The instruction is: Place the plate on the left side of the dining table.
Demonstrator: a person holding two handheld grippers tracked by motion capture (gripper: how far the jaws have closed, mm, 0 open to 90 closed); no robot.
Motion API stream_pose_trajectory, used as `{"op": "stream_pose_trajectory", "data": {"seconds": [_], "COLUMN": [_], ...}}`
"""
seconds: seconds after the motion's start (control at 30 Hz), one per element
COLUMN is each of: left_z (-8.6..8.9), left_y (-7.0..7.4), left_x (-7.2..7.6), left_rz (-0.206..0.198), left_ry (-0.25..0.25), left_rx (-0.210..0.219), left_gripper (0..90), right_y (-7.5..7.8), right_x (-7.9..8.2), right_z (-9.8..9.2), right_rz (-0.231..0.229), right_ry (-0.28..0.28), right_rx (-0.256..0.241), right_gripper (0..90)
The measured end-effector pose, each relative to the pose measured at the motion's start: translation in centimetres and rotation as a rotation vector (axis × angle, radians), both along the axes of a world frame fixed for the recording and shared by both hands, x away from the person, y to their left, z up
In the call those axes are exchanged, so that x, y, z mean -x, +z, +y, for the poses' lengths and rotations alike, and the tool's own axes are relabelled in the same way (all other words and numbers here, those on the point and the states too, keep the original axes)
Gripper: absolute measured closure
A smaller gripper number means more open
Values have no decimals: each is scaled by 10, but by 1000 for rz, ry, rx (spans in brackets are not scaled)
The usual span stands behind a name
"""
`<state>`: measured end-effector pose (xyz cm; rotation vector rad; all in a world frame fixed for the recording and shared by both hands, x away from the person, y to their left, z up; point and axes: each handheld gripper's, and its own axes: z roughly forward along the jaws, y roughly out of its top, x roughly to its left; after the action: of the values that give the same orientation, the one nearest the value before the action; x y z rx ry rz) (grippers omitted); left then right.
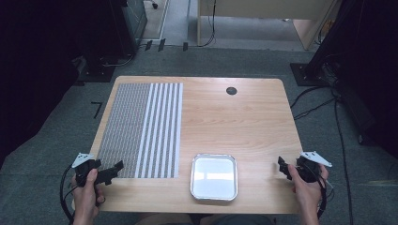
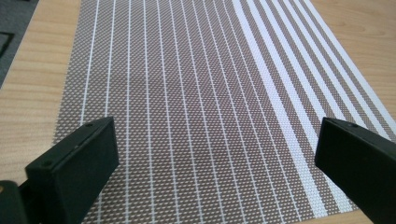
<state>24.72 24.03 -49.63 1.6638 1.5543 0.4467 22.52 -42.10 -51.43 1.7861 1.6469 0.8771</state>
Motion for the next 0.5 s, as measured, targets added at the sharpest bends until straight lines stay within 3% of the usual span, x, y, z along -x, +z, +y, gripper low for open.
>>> {"op": "stream_pose_trajectory", "data": {"seconds": [0.17,0.27,0.5], "left_z": [-5,-8,-22], "left_y": [4,5,7], "left_x": [-2,-1,-1], "left_rz": [-18,-38,-53], "left_ry": [-2,-19,-37], "left_rx": [0,9,-8], "left_gripper": [51,136,94], "right_y": [4,7,12], "right_x": [1,1,3], "right_z": [2,3,10], "right_rz": [-22,-33,-35], "right_ry": [4,4,10], "right_rx": [2,1,-4], "right_gripper": [143,143,143]}}
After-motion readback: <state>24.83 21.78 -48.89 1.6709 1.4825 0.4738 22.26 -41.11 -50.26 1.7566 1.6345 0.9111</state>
